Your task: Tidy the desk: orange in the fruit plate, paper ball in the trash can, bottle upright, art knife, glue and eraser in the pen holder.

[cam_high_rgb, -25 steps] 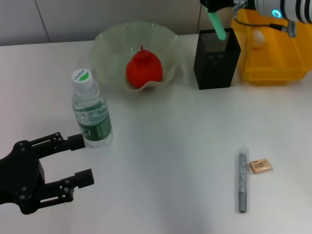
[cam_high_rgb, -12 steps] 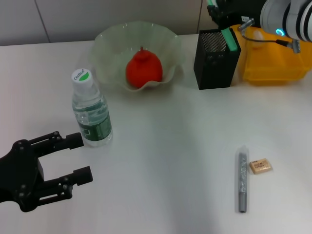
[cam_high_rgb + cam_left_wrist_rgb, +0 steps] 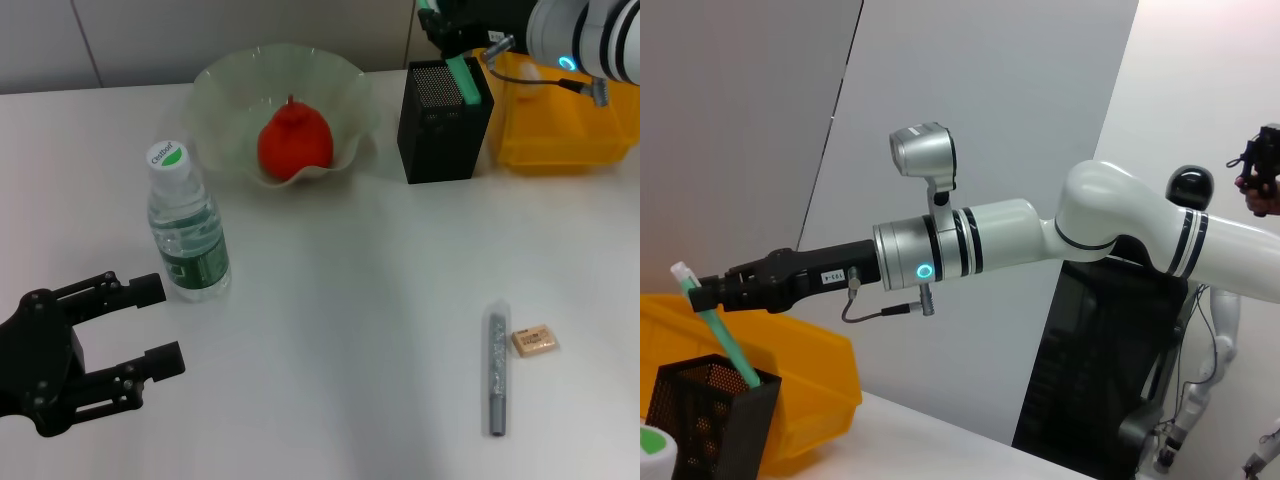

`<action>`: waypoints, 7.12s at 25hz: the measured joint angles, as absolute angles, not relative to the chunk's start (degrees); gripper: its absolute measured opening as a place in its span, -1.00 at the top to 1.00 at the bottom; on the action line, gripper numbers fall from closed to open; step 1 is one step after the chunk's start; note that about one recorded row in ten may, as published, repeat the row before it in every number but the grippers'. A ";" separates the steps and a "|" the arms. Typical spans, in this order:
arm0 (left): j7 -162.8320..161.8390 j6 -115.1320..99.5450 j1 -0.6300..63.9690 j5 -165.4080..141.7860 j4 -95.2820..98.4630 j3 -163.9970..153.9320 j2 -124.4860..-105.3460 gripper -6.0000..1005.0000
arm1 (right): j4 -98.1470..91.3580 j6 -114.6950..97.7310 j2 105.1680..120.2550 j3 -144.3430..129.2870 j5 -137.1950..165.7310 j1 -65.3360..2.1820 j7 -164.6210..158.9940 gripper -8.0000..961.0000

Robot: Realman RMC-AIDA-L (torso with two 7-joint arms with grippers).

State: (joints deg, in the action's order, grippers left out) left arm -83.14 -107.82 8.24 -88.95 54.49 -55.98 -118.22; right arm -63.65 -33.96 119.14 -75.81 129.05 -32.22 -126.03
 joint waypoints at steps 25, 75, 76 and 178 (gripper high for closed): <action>-83.14 -107.83 7.93 -88.81 54.13 -55.90 -118.22 -0.48 | -78.69 -54.83 118.98 -73.22 131.85 -28.98 -140.01 0.42; -79.55 -108.01 11.56 -88.50 45.23 -55.28 -118.35 -0.48 | -98.73 -112.10 119.09 -69.13 155.25 -26.78 -129.41 0.07; -79.55 -108.01 11.56 -88.50 45.23 -55.28 -118.35 -0.48 | -97.67 -111.88 119.03 -68.79 155.85 -27.19 -127.29 0.07; -75.06 -108.92 9.39 -87.80 37.97 -53.08 -118.22 -0.48 | -70.59 -96.98 119.33 -87.01 161.97 -36.80 -110.34 0.20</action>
State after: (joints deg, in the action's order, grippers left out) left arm -75.06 -108.92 9.39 -87.80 37.97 -53.08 -118.22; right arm -70.59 -96.98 119.33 -87.01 161.97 -36.80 -110.34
